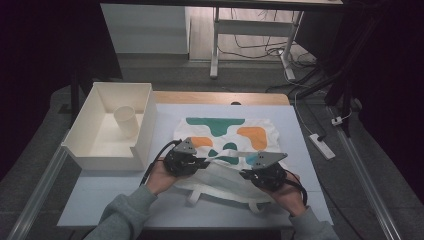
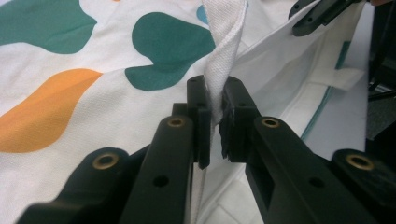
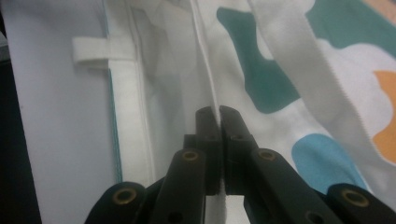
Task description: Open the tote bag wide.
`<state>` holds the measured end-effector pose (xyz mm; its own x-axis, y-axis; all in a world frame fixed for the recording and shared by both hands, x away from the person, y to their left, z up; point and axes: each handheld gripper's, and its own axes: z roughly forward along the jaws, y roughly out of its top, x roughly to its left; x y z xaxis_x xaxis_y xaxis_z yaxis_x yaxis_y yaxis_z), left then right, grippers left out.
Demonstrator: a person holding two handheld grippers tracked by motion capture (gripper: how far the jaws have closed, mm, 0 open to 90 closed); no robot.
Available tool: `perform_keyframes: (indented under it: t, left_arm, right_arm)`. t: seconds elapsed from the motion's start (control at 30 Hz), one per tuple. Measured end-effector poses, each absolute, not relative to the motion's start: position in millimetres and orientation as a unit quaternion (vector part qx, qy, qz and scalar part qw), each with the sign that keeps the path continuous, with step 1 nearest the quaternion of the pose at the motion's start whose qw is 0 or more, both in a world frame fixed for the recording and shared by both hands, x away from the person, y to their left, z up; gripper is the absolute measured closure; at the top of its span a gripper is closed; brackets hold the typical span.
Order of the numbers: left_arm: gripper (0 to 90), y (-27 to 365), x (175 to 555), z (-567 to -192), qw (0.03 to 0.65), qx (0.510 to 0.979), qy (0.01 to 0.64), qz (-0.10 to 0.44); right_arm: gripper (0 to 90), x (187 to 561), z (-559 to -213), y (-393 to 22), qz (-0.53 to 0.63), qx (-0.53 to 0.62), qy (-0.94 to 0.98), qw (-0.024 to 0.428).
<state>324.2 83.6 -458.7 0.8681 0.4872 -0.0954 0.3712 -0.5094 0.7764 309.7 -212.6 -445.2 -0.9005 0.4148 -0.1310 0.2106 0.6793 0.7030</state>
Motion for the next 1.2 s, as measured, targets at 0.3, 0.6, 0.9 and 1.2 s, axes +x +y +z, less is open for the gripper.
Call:
perform_keyframes:
  t: [0.3,0.6,0.9,1.2]
  left_arm:
    - [82.9,89,313,-436,0.456,0.856,0.233,0.075]
    - [82.7,87,319,-433,0.462,0.850,0.239,0.085]
    - [82.8,85,334,-432,0.461,0.848,0.246,0.090]
    - [82.8,83,360,-430,0.458,0.843,0.266,0.093]
  right_arm:
    - [87.5,308,-419,-218,0.414,0.173,0.876,0.178]
    - [87.5,327,-415,-217,0.422,0.189,0.864,0.199]
    - [87.4,347,-416,-212,0.416,0.204,0.857,0.226]
    - [87.3,381,-416,-206,0.418,0.229,0.847,0.237]
